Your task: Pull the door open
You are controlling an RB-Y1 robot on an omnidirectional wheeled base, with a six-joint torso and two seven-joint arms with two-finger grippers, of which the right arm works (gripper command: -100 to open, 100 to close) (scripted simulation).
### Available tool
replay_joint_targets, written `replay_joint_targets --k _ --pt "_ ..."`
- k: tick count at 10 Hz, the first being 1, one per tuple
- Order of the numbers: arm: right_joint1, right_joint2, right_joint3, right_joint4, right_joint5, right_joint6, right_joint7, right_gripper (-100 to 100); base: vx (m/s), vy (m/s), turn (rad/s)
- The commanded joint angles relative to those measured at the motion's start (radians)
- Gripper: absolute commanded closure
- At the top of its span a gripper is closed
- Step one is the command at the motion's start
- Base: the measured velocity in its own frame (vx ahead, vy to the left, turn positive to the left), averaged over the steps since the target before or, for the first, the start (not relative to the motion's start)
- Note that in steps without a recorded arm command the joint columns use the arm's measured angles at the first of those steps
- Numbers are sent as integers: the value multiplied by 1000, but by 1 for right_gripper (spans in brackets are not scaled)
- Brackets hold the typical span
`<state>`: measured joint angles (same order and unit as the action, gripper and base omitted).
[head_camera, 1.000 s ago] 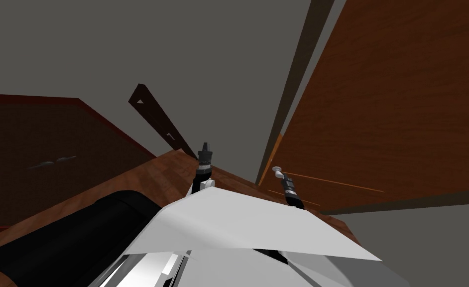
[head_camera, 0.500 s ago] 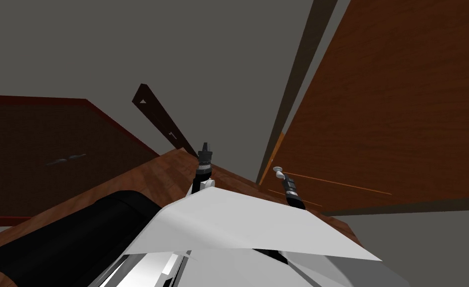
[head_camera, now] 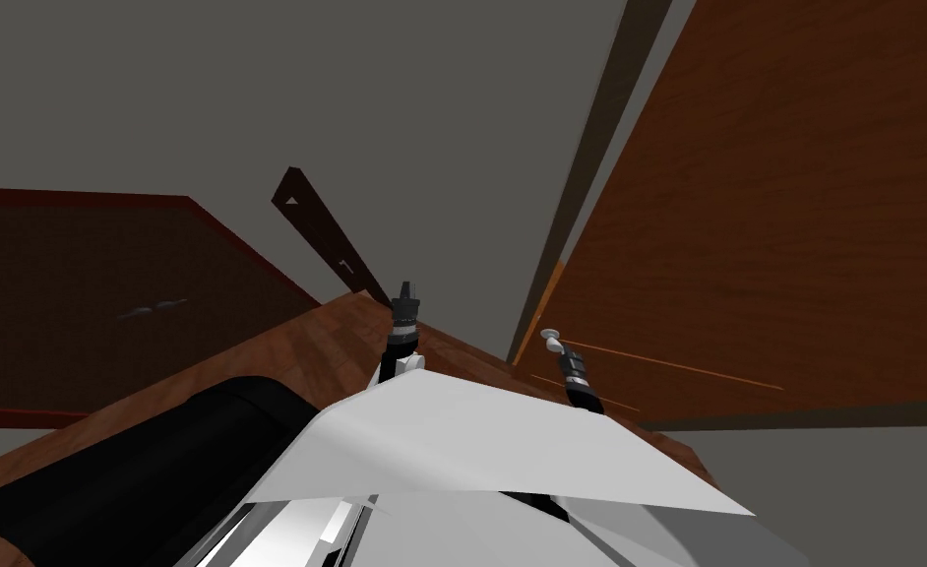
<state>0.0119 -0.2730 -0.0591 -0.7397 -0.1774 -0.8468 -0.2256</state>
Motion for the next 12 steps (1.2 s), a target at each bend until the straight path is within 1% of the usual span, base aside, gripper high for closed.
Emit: replay_joint_targets --k 1,2,3,4,5,7,8,11,12 --pt "-12 20 21 -8 -10 -16 -50 100 -63 -22 123" --pt "-10 18 21 -7 -28 -15 -77 100 -89 -45 172" --pt "-10 18 21 -7 -28 -15 -92 100 -68 -44 79" --pt "-8 17 20 -7 -47 -14 -124 100 -67 -23 154" --pt "-8 17 20 -7 -47 -14 -134 100 -50 -24 75" --pt "-4 14 20 -6 -83 -11 -200 100 -77 -36 164" --pt "6 2 11 14 -97 -1 -220 -100 -72 -49 47" --pt "6 8 23 5 -131 3 -299 -100 -63 -18 -2" --pt "6 8 23 5 -131 3 -304 -100 -69 -7 29"
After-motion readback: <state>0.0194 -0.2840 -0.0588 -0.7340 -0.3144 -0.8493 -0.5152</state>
